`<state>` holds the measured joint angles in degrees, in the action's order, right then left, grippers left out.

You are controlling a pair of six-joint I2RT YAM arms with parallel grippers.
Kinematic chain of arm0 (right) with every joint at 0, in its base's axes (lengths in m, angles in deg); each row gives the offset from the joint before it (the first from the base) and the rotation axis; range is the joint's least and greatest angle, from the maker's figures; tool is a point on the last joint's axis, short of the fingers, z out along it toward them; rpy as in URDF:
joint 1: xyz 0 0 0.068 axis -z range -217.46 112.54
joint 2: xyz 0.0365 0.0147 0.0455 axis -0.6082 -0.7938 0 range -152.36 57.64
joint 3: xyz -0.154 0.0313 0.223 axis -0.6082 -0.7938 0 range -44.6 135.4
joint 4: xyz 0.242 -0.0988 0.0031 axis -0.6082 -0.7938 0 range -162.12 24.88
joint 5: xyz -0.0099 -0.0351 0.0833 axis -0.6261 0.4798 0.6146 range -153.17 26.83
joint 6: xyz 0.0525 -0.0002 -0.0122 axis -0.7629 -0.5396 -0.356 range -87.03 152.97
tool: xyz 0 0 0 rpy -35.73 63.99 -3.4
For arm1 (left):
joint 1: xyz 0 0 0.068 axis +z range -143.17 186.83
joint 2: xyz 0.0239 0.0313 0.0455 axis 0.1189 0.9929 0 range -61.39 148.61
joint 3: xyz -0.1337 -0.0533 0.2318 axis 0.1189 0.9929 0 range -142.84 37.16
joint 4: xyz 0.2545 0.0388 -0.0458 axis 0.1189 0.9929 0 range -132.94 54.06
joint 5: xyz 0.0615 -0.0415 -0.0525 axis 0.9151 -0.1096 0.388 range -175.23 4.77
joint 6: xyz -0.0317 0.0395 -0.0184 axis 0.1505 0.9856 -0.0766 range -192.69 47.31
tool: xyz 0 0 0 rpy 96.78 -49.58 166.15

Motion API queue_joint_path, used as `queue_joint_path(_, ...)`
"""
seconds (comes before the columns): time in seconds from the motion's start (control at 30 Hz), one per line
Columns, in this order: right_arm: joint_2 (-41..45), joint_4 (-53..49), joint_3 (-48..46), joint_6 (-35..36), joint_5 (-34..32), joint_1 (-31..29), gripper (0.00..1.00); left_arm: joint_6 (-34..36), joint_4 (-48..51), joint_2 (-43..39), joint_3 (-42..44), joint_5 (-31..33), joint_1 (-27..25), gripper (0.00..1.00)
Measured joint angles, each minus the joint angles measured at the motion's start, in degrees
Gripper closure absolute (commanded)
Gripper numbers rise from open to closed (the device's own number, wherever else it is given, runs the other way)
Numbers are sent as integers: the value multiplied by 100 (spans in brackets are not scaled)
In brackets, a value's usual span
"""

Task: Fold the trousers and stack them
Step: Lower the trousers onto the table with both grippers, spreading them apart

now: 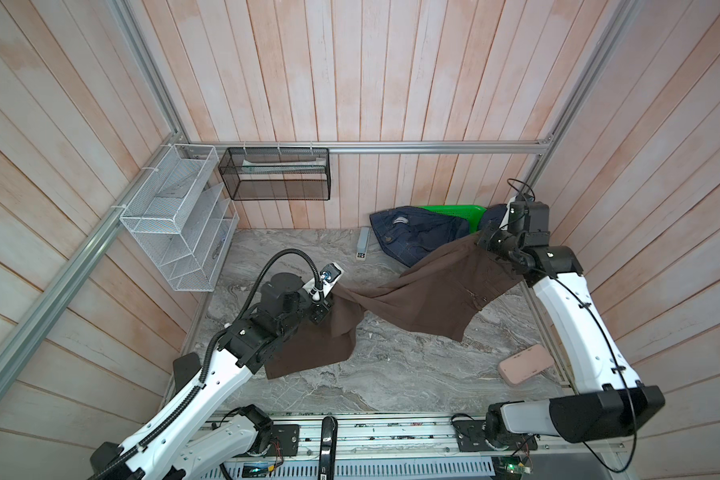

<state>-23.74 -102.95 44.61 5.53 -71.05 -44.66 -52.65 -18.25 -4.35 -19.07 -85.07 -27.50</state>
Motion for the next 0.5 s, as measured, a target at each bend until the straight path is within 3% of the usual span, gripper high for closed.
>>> queue_joint_path(0.07,-466,-42,-2,0,-7,94,100,-223,212,221,4,-42,-15,86)
queue_joint_path(0.1,-704,-83,-4,0,-4,127,93,-361,332,304,2,-92,-22,75)
queue_joint_path(0.13,-920,-136,-13,0,7,149,79,-485,452,354,-2,-155,-24,61)
queue_joint_path(0.23,-1305,-313,-20,70,94,162,55,-813,822,424,-103,-413,-24,40)
queue_joint_path(0.4,-1200,-448,-31,116,251,85,37,-1176,1064,339,-262,-577,-24,21)
queue_joint_path(0.5,-883,-450,-118,52,321,-2,34,-1370,1062,72,-286,-439,-26,15)
